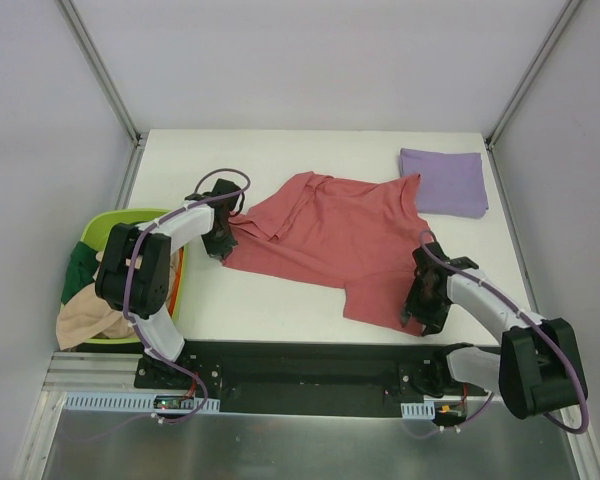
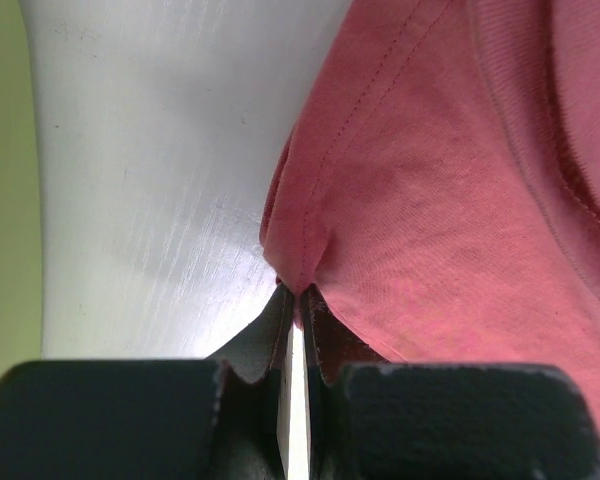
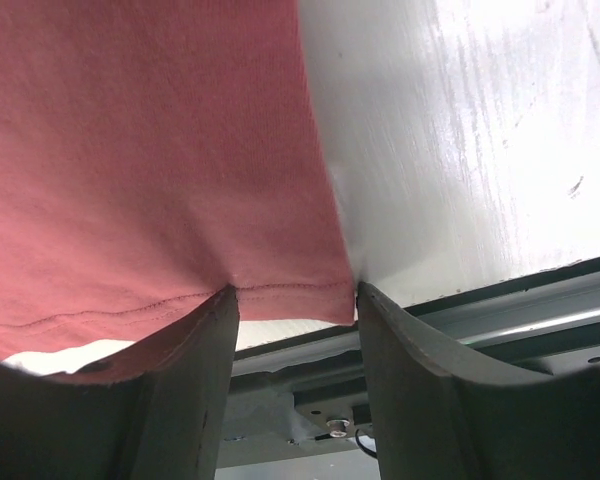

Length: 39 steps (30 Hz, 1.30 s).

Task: Fold and stack the t-shirts
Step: Flatten out the tshirt

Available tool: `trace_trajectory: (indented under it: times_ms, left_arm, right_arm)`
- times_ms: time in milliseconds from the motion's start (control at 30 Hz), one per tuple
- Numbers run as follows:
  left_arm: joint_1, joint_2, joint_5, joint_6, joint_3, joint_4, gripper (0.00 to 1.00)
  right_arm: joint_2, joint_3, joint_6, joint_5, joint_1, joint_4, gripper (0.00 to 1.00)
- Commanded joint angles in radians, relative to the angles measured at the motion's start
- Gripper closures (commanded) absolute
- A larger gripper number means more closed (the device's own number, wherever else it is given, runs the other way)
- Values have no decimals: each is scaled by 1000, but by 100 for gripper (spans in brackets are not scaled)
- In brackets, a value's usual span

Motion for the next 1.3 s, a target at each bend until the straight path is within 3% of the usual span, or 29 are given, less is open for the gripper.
trace_trajectory:
  times_ms: [0, 267, 433, 733, 1000, 1267]
  left_arm:
    - [-3, -51, 13, 3, -3, -6, 100]
    - [-3, -67, 16, 3, 2, -7, 100]
    - [-3, -82, 22, 6, 2, -7, 100]
    - [-3, -188, 48, 13, -4, -9, 100]
    - [-3, -392, 92, 29, 94, -6, 100]
    - [-3, -614, 102, 61, 314, 2, 100]
  right_arm:
    - [53, 22, -27, -6, -6, 64, 47]
    - [88, 14, -65, -9, -6, 151, 60]
    - [75, 22, -98, -21, -6, 190, 79]
    - [-89, 146, -171, 49, -8, 142, 99]
    - [-260, 410, -203, 183, -17, 157, 99]
    - [-300, 839, -326, 362, -28, 170, 99]
